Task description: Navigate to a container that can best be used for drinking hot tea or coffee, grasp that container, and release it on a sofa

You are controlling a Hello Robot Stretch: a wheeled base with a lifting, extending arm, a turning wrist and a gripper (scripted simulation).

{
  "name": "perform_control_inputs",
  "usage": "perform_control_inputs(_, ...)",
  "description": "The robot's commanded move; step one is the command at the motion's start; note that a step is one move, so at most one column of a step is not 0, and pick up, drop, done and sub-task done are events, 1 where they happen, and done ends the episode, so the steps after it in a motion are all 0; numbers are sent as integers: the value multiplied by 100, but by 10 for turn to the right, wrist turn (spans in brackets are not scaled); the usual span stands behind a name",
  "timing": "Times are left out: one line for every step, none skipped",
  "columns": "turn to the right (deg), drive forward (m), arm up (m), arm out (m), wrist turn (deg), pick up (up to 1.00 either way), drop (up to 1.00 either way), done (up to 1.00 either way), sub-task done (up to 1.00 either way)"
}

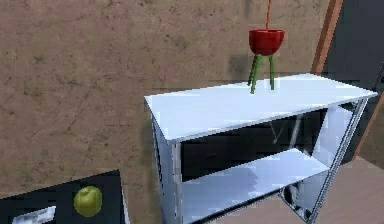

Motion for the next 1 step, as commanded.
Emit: perform_control_inputs(0, 0, -6, 0, 0, 0, 0, 0, 0)
